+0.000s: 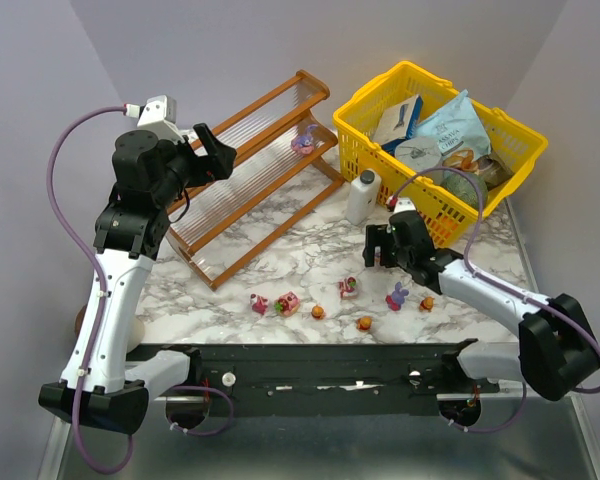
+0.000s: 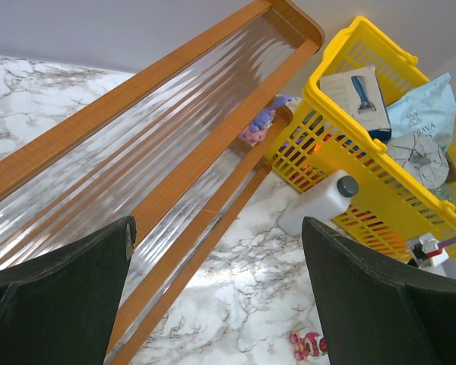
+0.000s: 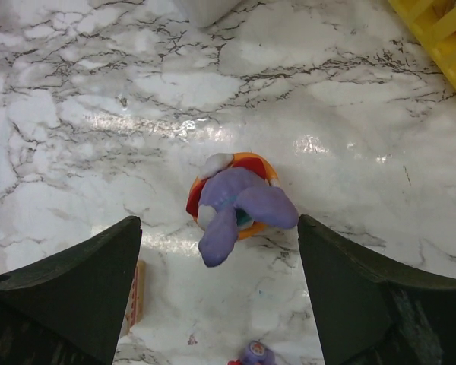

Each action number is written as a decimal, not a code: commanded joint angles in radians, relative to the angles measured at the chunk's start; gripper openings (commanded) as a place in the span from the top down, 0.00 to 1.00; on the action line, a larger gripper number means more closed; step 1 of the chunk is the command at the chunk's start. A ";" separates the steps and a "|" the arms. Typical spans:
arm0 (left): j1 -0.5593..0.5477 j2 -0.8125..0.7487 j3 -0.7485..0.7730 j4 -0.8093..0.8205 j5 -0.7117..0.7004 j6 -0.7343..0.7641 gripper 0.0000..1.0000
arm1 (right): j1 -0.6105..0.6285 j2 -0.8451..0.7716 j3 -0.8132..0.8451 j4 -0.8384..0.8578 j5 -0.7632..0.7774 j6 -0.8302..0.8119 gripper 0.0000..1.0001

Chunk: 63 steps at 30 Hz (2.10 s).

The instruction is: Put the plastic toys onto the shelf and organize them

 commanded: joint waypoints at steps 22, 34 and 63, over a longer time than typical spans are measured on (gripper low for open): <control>-0.003 -0.007 0.001 -0.007 -0.010 0.021 0.01 | 0.001 0.187 0.001 0.177 0.104 0.056 0.34; -0.003 -0.020 -0.001 -0.008 -0.013 0.021 0.01 | 0.005 0.182 0.115 0.135 0.004 0.072 0.73; -0.003 -0.017 0.011 -0.042 -0.063 0.020 0.01 | 0.284 0.771 1.303 -0.317 0.131 0.177 0.73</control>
